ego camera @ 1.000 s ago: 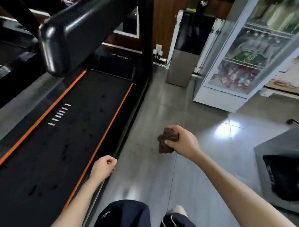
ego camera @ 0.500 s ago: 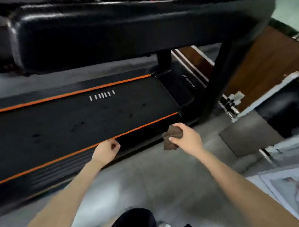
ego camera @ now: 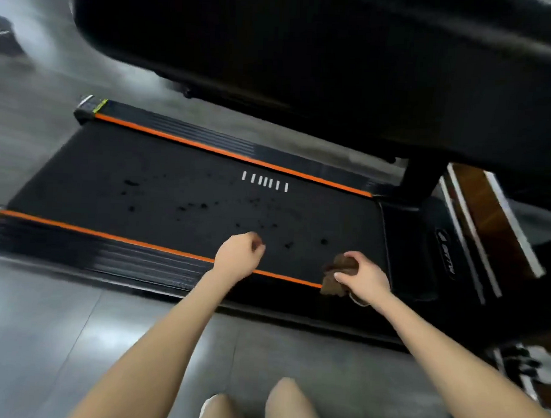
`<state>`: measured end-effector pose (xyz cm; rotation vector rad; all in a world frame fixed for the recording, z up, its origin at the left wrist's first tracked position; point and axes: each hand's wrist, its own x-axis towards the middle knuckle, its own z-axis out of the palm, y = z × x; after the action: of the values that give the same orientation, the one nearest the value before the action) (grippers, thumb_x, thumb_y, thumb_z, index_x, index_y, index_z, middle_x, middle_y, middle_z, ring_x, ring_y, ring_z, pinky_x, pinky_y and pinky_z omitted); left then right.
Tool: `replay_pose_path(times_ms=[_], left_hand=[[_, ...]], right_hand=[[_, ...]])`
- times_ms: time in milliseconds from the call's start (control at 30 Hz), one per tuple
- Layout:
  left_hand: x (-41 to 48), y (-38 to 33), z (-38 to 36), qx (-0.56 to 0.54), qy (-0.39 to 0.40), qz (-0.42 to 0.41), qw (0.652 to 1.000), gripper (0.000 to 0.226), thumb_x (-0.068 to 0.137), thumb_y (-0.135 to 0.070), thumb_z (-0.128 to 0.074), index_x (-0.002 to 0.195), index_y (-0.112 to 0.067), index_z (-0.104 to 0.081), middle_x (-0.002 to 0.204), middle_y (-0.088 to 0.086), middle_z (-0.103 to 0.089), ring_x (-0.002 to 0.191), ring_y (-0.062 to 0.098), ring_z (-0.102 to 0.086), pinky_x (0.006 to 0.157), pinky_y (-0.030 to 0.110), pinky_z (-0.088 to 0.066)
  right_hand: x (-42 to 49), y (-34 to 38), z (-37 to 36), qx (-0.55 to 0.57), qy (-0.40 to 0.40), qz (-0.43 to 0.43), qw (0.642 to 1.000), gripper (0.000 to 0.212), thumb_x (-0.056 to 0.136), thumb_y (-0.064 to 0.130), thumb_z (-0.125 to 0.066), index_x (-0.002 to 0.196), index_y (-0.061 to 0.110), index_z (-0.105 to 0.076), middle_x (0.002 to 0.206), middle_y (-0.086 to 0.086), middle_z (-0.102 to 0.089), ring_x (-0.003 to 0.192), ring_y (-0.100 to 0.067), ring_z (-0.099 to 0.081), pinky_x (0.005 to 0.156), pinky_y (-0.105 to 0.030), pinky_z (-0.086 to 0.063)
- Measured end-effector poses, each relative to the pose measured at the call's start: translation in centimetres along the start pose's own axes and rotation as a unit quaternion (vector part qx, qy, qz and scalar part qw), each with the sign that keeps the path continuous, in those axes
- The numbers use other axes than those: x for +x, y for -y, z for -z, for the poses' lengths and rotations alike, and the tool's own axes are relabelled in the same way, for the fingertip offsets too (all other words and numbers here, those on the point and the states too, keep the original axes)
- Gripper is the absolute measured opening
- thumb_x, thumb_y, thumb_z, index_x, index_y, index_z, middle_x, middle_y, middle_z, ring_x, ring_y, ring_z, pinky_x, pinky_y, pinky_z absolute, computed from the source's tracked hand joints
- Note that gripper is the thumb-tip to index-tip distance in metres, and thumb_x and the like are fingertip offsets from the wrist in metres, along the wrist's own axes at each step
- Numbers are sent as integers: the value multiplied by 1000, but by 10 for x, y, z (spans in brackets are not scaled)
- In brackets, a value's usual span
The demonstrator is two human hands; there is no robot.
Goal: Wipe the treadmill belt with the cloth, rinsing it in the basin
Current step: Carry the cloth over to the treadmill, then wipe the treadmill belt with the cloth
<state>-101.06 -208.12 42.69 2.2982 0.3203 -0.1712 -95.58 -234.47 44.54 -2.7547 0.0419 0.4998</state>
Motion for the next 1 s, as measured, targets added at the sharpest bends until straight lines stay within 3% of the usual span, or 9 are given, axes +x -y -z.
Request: replay_pose_path(times_ms=[200,267,433,567,667,833,1000], left_hand=[[45,21,-53,-6,-28,29,999,17,97,-27,-46,90,-13,-54,88,7,-62,78,26,-57,61,29,-40],[66,32,-77,6,-49,37,998,22,98,-28,-43,98,-11,-57,95,7,-64,83,25,-58,64,30,-43],[125,77,-158,-27,-112,-3,993,24,97,-27,-46,109,-13,-61,103,4,-66,96,24,-61,79,35,-49],[170,124,-224,-27,-150,-23,988,23,96,-29,-49,109,-15,-62,101,0,-67,93,20,-61,75,30,-48],[207,143,-274,0,-126,-45,991,23,97,-31,-46,109,-16,-60,98,-1,-66,89,18,-60,71,29,-46],[263,149,-348,48,-131,-109,984,23,97,-32,-47,111,-19,-59,96,-5,-61,86,15,-56,68,27,-40],[302,125,-411,82,-147,-184,968,24,95,-33,-50,113,-21,-59,96,-6,-50,95,18,-55,77,27,-40]], right_hand=[[85,-33,-36,-43,35,38,998,50,79,34,-72,123,24,-51,117,1,-62,103,-21,-59,75,-28,-41],[116,-48,-51,-42,37,50,997,47,79,32,-73,120,23,-53,109,1,-62,95,-19,-57,75,-29,-41],[202,-102,-108,-28,20,45,998,44,80,30,-71,120,25,-51,103,4,-58,97,-17,-54,84,-32,-42],[276,-162,-165,-31,-15,57,998,44,83,31,-69,122,24,-49,113,-1,-61,101,-21,-56,83,-34,-43],[331,-202,-202,-40,-52,63,996,46,84,33,-67,125,26,-47,115,-1,-62,104,-23,-57,80,-33,-42],[411,-254,-235,-30,-157,87,983,44,85,32,-65,125,31,-48,119,0,-61,109,-24,-57,80,-33,-41],[432,-307,-229,-40,-263,115,957,46,85,31,-65,129,29,-51,120,-3,-63,112,-27,-56,85,-32,-41]])
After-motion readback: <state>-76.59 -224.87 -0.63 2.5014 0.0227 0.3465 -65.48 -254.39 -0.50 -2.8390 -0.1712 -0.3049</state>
